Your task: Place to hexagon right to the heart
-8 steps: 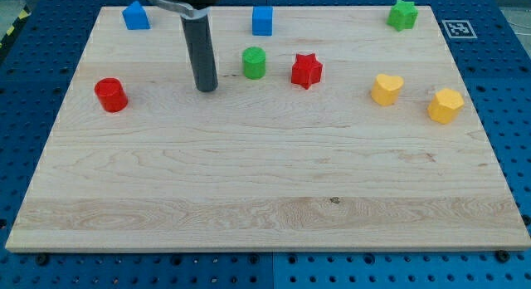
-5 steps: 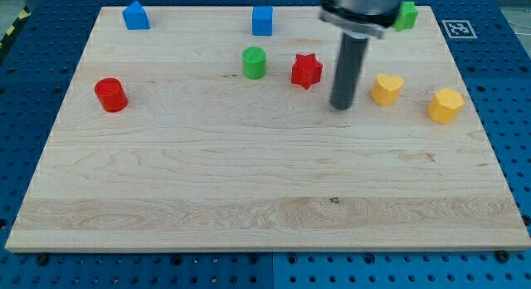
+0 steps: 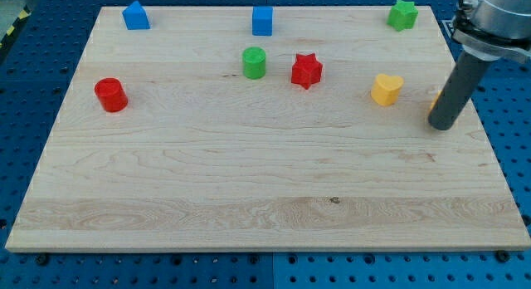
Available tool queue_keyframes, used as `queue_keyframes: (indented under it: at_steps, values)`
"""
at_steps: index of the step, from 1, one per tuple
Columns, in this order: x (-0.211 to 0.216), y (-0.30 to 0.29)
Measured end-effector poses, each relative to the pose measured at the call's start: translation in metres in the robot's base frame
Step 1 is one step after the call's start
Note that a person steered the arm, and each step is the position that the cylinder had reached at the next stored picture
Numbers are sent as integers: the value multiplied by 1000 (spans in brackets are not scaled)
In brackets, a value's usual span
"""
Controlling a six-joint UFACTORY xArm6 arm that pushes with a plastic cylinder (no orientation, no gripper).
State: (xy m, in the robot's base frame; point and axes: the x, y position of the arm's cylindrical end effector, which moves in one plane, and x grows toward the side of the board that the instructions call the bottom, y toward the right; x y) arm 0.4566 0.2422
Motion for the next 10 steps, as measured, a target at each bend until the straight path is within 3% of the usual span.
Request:
queue_keyframes:
  at_steps: [10]
  values:
    - [5,16]
